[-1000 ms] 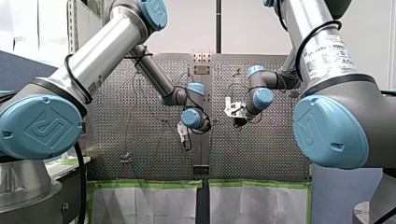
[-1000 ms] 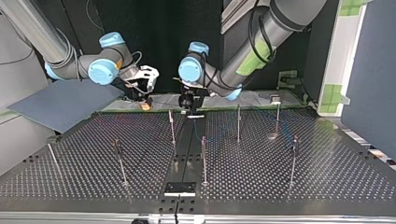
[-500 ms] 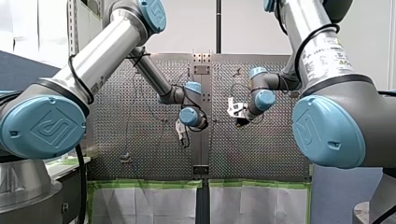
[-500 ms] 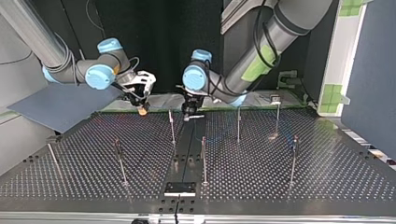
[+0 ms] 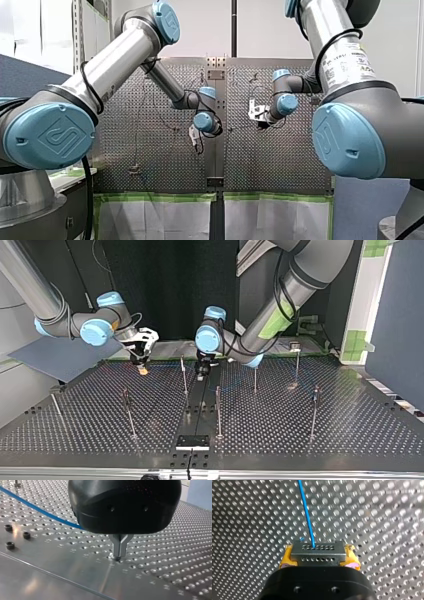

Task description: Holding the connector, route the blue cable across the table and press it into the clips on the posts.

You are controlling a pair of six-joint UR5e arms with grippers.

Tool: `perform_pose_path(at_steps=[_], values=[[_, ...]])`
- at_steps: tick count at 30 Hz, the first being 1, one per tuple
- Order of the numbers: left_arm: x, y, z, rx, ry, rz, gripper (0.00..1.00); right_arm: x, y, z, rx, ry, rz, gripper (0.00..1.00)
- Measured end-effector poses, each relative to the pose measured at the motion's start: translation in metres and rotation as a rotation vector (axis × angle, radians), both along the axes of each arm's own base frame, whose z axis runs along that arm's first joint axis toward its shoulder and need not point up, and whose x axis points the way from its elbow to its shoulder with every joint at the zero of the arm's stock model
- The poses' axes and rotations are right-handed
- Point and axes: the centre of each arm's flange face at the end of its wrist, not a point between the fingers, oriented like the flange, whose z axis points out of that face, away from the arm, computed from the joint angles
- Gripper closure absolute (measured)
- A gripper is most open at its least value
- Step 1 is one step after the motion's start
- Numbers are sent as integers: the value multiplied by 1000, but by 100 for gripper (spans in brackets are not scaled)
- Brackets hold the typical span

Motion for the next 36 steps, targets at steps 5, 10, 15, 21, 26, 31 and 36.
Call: perform_pose_path(at_steps=[5, 10, 15, 21, 26, 31, 36], values=[[4, -6, 12, 13, -6, -5, 72, -8, -7, -2, 1, -2, -11, 100], [-2, -11, 13, 37, 10, 2, 32, -10, -9, -2, 3, -5, -5, 100], [-11, -11, 10, 93, 43, 32, 0, -10, -9, -2, 4, -6, -1, 100], [-22, -13, 7, 141, 86, 39, 0, -11, -8, -2, 10, -5, -2, 100], [-37, -14, 8, 185, 124, 58, 0, -12, -7, -4, 18, -2, -4, 100], [-54, -13, 15, 201, 129, 69, 0, -13, -4, -8, 30, 4, -10, 100], [-72, -17, 31, 182, 91, 50, 0, -14, -3, -10, 33, 7, -14, 100]])
